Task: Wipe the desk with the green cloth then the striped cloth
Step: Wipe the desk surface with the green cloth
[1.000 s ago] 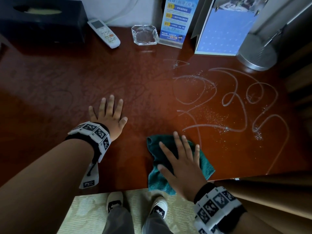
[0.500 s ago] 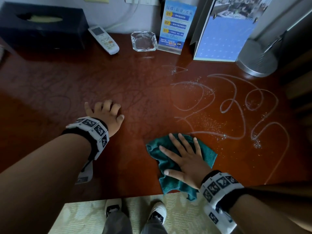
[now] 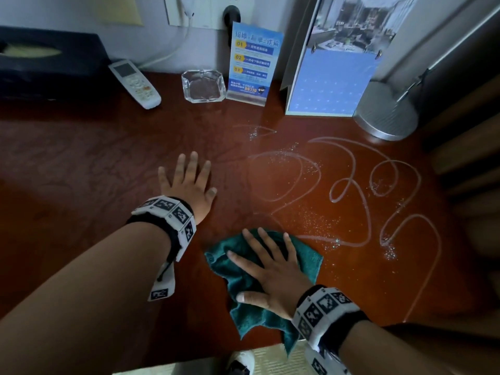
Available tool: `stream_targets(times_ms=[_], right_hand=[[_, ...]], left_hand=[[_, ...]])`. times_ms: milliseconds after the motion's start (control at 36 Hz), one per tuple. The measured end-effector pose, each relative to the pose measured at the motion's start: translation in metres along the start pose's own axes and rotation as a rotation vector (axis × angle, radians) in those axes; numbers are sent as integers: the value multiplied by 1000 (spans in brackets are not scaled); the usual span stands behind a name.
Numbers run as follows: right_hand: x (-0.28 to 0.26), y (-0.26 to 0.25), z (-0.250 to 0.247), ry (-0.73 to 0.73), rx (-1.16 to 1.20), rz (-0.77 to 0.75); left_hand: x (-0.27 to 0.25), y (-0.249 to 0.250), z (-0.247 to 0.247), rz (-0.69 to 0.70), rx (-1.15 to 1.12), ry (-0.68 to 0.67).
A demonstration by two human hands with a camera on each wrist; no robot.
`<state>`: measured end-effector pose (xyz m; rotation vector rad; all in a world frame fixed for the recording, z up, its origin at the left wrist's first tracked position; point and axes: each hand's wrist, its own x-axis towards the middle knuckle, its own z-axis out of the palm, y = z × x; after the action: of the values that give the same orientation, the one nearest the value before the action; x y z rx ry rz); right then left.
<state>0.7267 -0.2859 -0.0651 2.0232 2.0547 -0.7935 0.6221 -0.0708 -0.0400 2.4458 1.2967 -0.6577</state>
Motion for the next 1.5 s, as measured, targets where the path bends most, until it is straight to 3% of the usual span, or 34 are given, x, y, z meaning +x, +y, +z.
stream_targets(times_ms=[222,472,1167,1500], right_hand=[[18,4,-18,-56,-13,45],[51,10,-41,-75,-25,116],[164,42,-99,69,-3,220],[196,51,-118,103,22,259]], left_hand=[[13,0,8,24,-28,-134],[16,-4,5,75,-55,-180],[20,-6,14,93,-56,-115],[26,-7,32,103,-100,20]])
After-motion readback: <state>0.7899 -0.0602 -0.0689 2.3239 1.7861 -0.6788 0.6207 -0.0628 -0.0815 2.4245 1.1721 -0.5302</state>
